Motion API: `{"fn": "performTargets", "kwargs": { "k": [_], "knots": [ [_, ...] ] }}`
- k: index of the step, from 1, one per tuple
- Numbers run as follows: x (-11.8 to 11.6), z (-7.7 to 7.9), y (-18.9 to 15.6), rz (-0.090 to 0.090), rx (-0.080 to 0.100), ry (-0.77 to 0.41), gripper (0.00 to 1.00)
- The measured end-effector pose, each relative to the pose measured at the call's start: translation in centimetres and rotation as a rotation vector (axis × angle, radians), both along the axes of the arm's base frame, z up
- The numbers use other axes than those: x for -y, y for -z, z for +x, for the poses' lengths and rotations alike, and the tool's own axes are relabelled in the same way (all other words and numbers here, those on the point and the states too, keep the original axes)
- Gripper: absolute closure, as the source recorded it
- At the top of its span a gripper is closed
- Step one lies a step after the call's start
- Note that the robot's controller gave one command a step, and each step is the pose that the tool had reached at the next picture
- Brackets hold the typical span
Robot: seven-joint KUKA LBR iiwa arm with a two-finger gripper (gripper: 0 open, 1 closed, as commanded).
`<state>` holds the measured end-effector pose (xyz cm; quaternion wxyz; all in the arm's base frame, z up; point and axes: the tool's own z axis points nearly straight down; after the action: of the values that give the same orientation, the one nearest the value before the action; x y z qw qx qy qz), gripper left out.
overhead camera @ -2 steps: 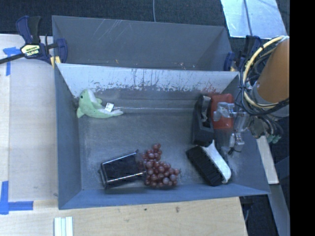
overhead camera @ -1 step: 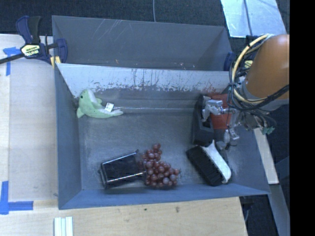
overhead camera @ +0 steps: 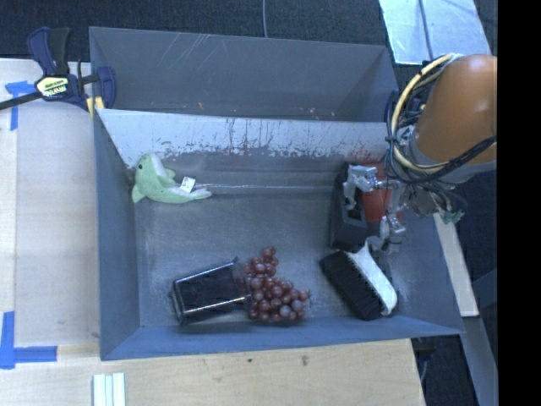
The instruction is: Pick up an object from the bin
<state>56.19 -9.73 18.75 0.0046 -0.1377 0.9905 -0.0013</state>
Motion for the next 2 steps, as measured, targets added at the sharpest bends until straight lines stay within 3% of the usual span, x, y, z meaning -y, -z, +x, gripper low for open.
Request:
{"fn": "performTargets", "kwargs": {
  "k": [1, 2],
  "knots": [
    [0.7, 0.5, 2.1, 0.001, -0.001, 0.179, 0.00],
    [1.0, 0.4, 4.4, -0.001, 0.000, 0.010, 0.00]
  ]
}}
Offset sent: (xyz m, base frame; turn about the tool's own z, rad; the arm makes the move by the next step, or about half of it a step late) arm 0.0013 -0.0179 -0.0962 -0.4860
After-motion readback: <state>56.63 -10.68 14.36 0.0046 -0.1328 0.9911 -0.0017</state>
